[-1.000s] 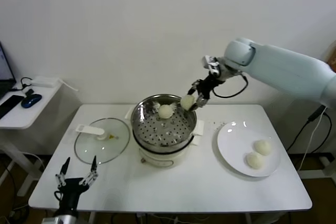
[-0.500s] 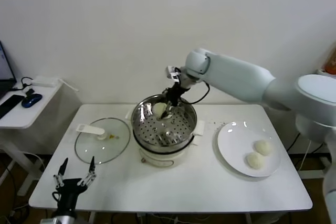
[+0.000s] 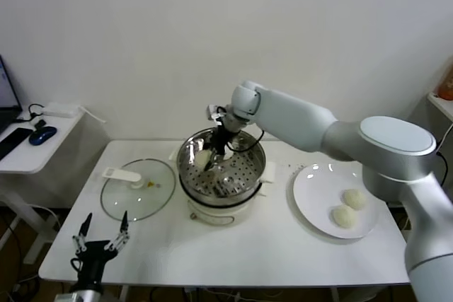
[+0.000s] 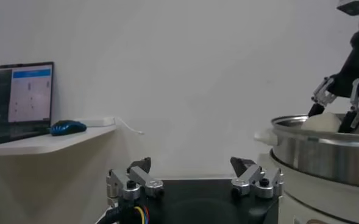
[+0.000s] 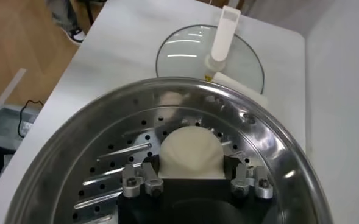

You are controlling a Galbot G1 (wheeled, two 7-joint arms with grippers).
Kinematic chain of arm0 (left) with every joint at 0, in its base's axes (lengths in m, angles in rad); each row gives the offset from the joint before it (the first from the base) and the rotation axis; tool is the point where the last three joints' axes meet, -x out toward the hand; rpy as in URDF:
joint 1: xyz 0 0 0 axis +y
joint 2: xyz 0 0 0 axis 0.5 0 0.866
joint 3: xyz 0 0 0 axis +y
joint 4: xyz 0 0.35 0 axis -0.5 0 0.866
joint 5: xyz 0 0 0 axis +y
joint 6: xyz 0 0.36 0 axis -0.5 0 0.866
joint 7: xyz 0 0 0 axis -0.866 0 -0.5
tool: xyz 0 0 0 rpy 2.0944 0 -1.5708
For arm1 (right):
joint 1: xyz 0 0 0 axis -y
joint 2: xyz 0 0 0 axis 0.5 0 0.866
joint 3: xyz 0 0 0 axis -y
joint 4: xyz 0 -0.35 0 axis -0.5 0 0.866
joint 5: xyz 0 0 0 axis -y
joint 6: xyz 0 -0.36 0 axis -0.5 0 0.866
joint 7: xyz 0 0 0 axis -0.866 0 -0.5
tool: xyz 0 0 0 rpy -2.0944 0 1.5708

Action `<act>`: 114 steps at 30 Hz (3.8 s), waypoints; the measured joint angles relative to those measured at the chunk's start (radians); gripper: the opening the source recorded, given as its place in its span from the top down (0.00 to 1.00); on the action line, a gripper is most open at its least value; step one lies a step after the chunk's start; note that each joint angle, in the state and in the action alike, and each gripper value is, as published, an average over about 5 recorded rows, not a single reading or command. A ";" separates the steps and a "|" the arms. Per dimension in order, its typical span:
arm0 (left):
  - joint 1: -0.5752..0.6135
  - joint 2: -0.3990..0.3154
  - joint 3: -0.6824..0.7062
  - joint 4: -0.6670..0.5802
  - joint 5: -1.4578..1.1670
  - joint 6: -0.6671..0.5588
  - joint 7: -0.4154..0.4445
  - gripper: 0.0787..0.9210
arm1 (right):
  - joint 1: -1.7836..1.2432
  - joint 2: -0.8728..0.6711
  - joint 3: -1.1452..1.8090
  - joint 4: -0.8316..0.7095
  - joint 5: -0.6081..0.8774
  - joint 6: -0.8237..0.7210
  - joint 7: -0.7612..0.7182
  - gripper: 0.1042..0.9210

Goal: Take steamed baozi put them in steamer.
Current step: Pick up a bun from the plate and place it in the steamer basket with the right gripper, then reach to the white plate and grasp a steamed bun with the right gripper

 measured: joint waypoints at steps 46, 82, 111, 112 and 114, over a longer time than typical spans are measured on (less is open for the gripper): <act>0.003 -0.004 0.001 -0.003 -0.001 0.000 -0.002 0.12 | 0.099 -0.130 -0.056 0.151 0.010 0.024 -0.057 0.12; 0.017 -0.023 0.008 -0.030 0.016 0.012 -0.001 0.12 | -0.137 -0.833 0.138 0.488 -0.551 0.268 -0.199 0.12; 0.019 -0.031 0.000 -0.034 0.006 0.025 -0.004 0.12 | -0.381 -0.750 0.324 0.291 -0.749 0.296 -0.173 0.12; 0.018 -0.031 0.000 -0.033 0.005 0.025 -0.004 0.12 | -0.383 -0.746 0.324 0.287 -0.749 0.295 -0.173 0.12; 0.016 -0.031 0.000 -0.031 0.005 0.025 -0.004 0.12 | -0.387 -0.739 0.324 0.280 -0.749 0.292 -0.173 0.12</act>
